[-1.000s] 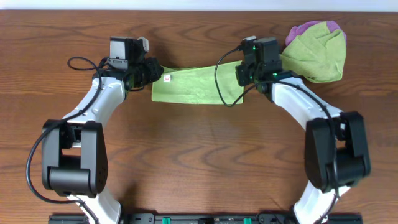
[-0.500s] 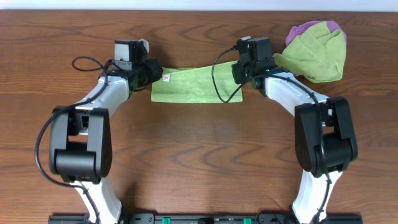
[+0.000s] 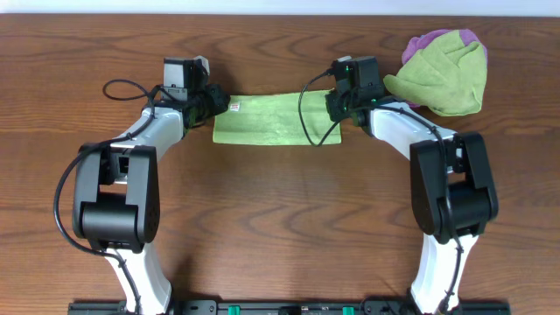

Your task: Fold the cloth

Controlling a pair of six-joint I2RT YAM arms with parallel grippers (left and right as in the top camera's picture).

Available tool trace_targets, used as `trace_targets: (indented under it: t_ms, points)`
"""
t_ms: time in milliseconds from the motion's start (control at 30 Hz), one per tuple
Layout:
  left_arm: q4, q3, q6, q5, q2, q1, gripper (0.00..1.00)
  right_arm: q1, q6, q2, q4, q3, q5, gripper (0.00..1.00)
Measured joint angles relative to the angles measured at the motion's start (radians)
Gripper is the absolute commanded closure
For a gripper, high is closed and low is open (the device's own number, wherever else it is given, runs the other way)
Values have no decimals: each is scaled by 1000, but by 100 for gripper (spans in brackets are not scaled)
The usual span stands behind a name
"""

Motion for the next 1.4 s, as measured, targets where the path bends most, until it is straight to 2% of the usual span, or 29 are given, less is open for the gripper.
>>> trace_targets:
  t_ms: [100,200,300,433,667,833,867,967,1067,1167,1267,1400]
  points:
    - [1,0,1,-1,0,0,62,0,-2,0,-22,1,2,60]
    - [1,0,7,-3,0,0,53,0,-2,0,-55,1,2,56]
    - [1,0,2,-6,0,1,55,0,-2,-6,-89,1,2,57]
    - [1,0,9,-8,0,1,51,0,-2,-35,-130,1,2,58]
    - [-2,0,22,-8,0,2,27,0,16,-109,-218,1,2,60]
    - [-40,0,37,-10,-34,15,15,0,77,-177,-324,1,-11,52]
    - [-53,0,36,-11,-51,16,15,0,92,-195,-346,1,-23,48]
    - [-82,0,38,-11,-104,21,26,0,151,-253,-401,1,-82,33]
    - [-94,1,39,8,-135,16,46,0,224,-312,-459,1,-163,22]
    - [-105,1,55,16,-133,-6,60,0,283,-336,-496,2,-230,15]
    - [-106,1,69,7,-129,-41,71,0,343,-336,-500,-1,-273,13]
    - [-105,1,95,-20,-110,-82,75,-1,413,-336,-471,-31,-302,11]
